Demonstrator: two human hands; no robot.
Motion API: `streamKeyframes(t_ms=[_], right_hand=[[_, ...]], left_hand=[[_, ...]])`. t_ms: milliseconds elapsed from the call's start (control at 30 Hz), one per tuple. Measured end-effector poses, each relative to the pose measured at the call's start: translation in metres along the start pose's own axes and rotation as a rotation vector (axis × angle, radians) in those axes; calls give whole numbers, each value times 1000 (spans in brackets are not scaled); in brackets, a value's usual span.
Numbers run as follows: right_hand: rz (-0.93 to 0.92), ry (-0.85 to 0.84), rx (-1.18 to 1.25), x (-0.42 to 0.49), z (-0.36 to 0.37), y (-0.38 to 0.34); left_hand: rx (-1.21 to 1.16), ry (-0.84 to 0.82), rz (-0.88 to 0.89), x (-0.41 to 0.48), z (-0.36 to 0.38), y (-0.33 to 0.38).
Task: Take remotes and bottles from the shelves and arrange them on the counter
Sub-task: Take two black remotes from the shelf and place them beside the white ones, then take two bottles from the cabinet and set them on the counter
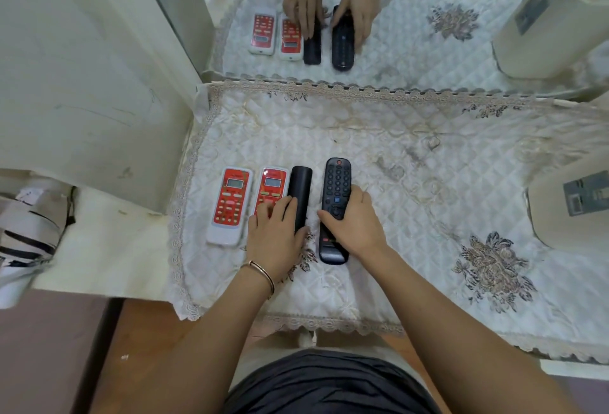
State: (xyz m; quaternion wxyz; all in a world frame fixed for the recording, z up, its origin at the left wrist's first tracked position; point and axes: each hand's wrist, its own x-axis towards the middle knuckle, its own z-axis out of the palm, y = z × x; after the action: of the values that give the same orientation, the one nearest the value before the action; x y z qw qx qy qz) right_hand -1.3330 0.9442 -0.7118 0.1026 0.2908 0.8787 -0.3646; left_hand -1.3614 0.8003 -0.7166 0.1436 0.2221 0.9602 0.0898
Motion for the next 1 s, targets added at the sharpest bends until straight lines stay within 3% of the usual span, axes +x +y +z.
streamKeyframes(t_ms=[200,400,567,733,833,1000], right_hand=[[-29,-19,100,-7,-2,5],[160,92,152,-45,-9,18],[438,322,340,-133,4,44],[848,475,553,-270,80,75],[1112,586,741,-355,144,81],[1472,844,1180,-475,261,56]], left_hand=[[-79,36,52,-3,-8,-13],[-166,-29,262,-11,-14,-25],[-187,-238,548,-18,-19,-23],[-195,-479,771,-63,-1,-2],[-57,-794,854,-103,28,15],[338,-1050,963,-161,73,26]])
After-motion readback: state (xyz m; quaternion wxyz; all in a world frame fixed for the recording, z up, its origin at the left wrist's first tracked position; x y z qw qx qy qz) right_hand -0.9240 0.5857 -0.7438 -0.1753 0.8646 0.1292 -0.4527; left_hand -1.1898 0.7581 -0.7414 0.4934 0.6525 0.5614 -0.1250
